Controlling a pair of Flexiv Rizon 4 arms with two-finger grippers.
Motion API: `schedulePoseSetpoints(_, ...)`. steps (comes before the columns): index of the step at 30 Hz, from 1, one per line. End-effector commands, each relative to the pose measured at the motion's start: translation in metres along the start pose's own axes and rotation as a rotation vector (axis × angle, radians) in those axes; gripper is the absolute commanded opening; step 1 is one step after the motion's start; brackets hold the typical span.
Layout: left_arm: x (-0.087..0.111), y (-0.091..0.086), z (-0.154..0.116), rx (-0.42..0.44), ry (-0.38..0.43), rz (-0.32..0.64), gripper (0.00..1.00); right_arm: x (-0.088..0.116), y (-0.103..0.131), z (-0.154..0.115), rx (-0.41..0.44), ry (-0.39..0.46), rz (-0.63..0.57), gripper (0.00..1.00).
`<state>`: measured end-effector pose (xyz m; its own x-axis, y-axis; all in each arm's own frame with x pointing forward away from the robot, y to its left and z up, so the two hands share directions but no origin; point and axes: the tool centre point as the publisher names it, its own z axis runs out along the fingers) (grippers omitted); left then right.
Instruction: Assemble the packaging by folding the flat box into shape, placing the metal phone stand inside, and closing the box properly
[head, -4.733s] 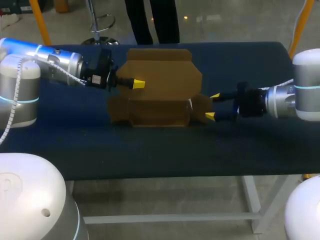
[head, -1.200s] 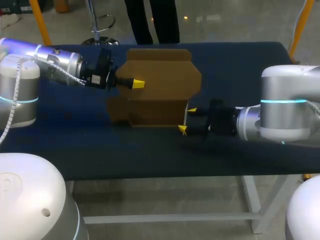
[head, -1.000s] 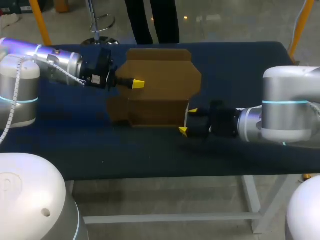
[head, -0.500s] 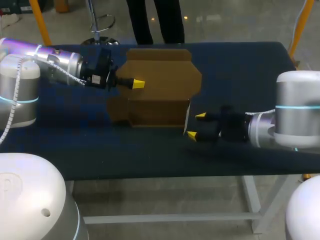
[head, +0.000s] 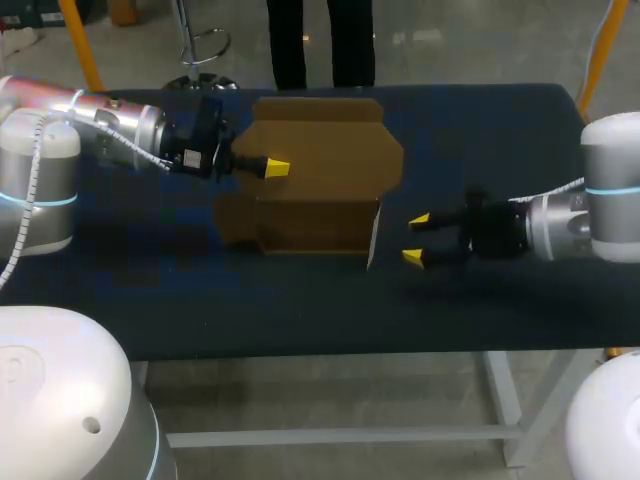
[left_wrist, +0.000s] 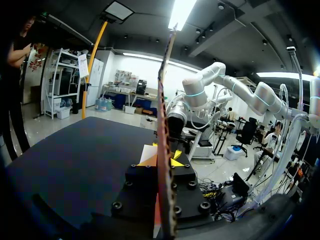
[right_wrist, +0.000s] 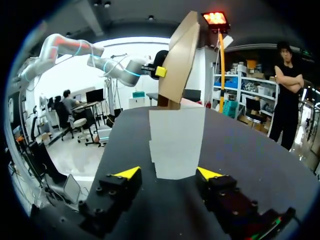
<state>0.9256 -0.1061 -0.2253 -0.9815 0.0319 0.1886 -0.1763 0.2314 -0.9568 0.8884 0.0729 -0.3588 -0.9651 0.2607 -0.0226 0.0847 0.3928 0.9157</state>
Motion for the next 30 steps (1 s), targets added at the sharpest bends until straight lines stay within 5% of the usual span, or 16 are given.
schedulePoseSetpoints(1,-0.001,0.002,0.000,-0.002,0.003,0.000,0.00,-0.011,0.003,0.008,0.006,0.075,-0.008,0.71)
schedulePoseSetpoints(6,-0.001,0.002,0.000,-0.002,0.003,0.000,0.00,-0.015,0.003,0.015,0.008,0.090,-0.024,0.45)
schedulePoseSetpoints(30,-0.001,0.002,0.000,-0.002,0.003,0.000,0.00,-0.015,0.013,0.053,0.023,0.079,-0.077,0.47)
